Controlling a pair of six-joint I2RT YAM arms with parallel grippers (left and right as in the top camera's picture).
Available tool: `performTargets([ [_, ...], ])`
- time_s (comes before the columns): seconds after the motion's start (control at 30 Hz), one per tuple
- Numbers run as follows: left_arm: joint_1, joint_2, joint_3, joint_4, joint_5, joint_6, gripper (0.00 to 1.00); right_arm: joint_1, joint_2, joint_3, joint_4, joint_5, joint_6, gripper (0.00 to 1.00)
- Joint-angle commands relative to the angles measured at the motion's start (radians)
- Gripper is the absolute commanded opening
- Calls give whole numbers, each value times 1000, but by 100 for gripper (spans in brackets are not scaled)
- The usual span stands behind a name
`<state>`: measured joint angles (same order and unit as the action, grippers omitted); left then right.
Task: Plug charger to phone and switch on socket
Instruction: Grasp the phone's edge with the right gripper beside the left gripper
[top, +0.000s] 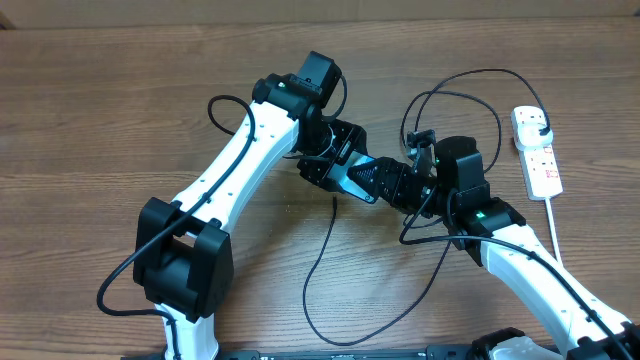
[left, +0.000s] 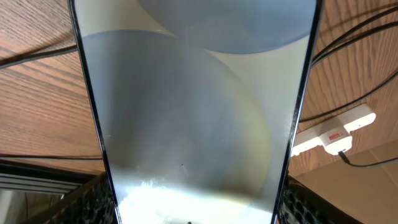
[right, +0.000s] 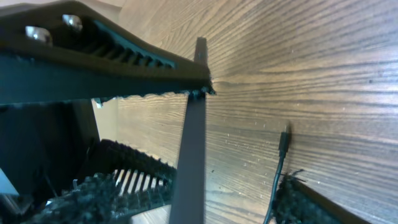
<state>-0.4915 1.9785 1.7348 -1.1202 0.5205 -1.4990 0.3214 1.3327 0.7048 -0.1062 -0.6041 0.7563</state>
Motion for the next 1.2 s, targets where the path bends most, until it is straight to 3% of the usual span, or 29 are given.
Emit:
performTargets([
  [0.0, -13, -41, 2, 4, 21, -34, 4, 5, 3, 28, -4, 32, -5, 77],
  [0.3, -41, -41, 2, 27, -19, -54, 4, 5, 3, 27, -9, 39, -21, 49],
  [0.6, -53, -41, 2, 41, -30, -58, 4, 5, 3, 28, -31, 74, -31, 37],
  [1.17, -55, -41, 2, 42, -50, -61, 4, 5, 3, 28, -46, 95, -31, 29],
])
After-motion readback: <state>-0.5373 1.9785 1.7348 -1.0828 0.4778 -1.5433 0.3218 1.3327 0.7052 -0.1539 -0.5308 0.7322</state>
